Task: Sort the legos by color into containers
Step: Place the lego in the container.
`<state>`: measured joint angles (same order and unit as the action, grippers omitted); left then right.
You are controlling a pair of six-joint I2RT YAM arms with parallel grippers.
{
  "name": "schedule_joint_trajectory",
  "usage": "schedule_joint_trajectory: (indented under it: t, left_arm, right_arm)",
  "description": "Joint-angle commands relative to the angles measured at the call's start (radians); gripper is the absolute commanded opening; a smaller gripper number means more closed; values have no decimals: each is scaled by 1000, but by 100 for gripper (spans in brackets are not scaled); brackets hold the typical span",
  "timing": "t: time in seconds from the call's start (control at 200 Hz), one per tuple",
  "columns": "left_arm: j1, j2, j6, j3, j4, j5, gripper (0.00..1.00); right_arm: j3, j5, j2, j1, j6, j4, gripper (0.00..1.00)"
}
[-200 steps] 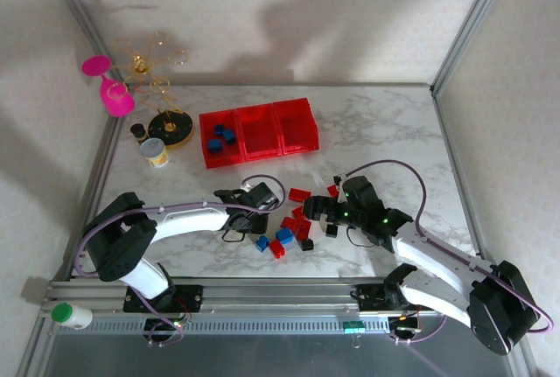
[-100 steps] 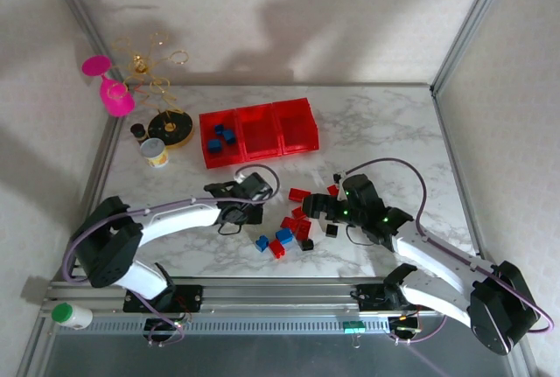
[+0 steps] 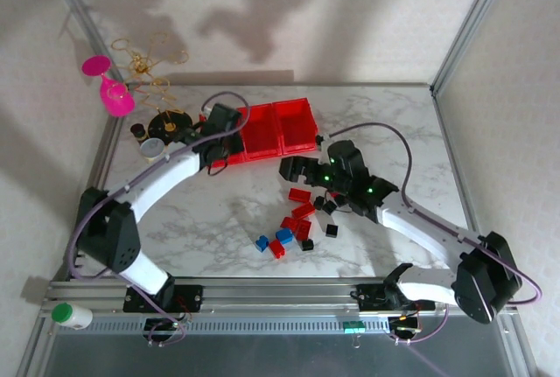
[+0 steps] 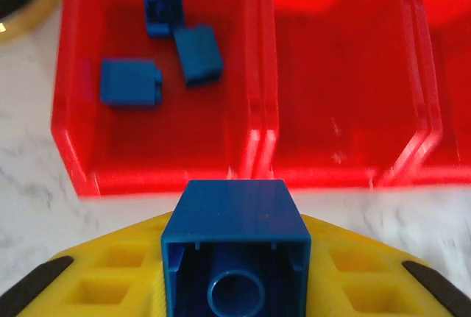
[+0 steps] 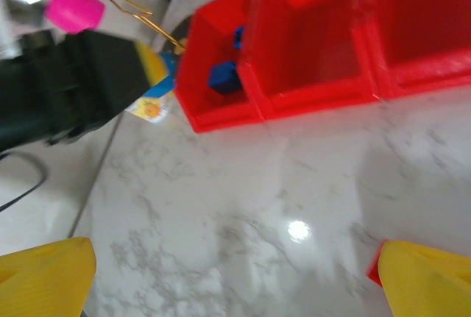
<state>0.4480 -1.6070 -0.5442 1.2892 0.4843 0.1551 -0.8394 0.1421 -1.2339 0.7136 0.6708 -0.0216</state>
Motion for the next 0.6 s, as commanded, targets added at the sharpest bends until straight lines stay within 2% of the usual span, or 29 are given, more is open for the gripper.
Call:
schedule_joint_trajectory:
  t: [0.0, 0.135, 0.255, 0.491, 0.591]
  left_arm:
    - [-46, -122, 44, 110, 14, 32, 30]
    - [-96, -276, 65, 249, 42, 51, 30]
    - [-136, -369, 55, 297, 41, 24, 31]
    - [-145, -436, 68, 351, 44, 14, 40]
    - [-145, -429, 75, 352, 47, -1, 48]
  right_arm:
    - [-90, -19, -48, 18, 32, -41, 99]
    - [-136, -20, -58, 26, 60, -80, 99]
    - [-159, -20, -53, 26, 79, -89, 99]
    - [-210, 26, -67, 31, 99, -99, 99]
    - [-225, 28, -61, 35, 95, -101, 99]
